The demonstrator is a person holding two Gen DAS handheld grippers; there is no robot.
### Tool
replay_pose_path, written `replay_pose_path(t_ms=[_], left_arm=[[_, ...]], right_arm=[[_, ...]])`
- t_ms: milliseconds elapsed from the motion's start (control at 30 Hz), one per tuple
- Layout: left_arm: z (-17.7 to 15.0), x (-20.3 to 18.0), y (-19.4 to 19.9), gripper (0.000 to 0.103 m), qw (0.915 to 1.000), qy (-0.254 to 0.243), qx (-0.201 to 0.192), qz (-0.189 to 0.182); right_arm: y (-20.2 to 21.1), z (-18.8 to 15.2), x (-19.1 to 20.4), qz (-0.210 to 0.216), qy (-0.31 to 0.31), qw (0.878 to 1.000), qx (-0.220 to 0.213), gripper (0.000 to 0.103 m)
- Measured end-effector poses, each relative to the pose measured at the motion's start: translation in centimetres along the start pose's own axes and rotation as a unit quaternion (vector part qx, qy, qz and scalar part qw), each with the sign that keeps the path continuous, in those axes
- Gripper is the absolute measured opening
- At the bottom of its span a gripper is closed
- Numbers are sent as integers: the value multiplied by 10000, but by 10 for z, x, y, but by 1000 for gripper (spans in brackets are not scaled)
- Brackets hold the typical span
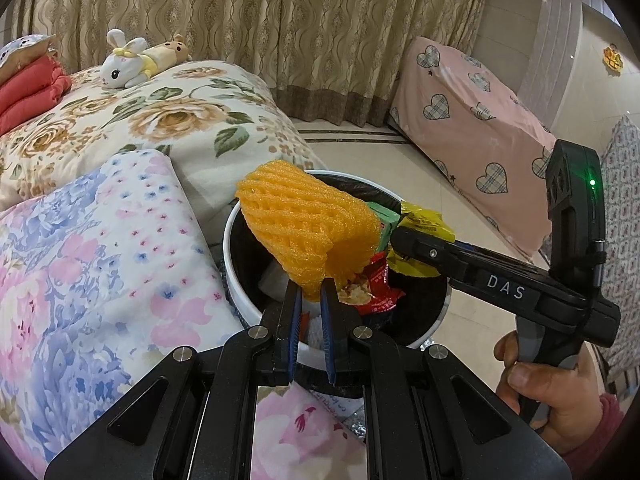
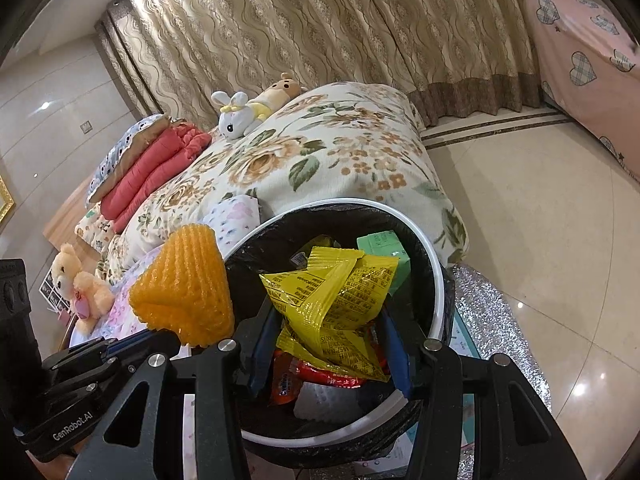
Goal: Collect trash
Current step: 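Carry the yellow wrapper and orange mesh sleeve over the bin with both grippers, then open both grippers to drop the wrapper and mesh sleeve into the bin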
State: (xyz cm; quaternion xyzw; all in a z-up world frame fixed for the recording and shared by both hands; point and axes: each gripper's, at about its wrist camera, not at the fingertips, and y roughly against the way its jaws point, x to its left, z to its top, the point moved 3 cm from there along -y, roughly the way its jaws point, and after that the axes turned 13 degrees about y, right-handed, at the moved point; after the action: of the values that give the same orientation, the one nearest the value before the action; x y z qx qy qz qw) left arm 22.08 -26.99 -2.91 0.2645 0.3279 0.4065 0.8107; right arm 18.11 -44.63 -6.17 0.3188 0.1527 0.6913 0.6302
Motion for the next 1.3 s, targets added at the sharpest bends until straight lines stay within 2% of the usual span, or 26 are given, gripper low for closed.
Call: replay_pose_path(t_ms=[933,1233,1300], left_arm=[[0,5,-11,9,9998,-3,164,64],[-2,7,-10,10,9997,39,226,82],[-3,9,-9,14,9996,88,237,106]], right_arm=[[-8,-3,2,43,-21,9999,111,51],[-10,-2,7,82,-54,9998,199,61],[-10,-2,6,71,-99,9997,198,63]])
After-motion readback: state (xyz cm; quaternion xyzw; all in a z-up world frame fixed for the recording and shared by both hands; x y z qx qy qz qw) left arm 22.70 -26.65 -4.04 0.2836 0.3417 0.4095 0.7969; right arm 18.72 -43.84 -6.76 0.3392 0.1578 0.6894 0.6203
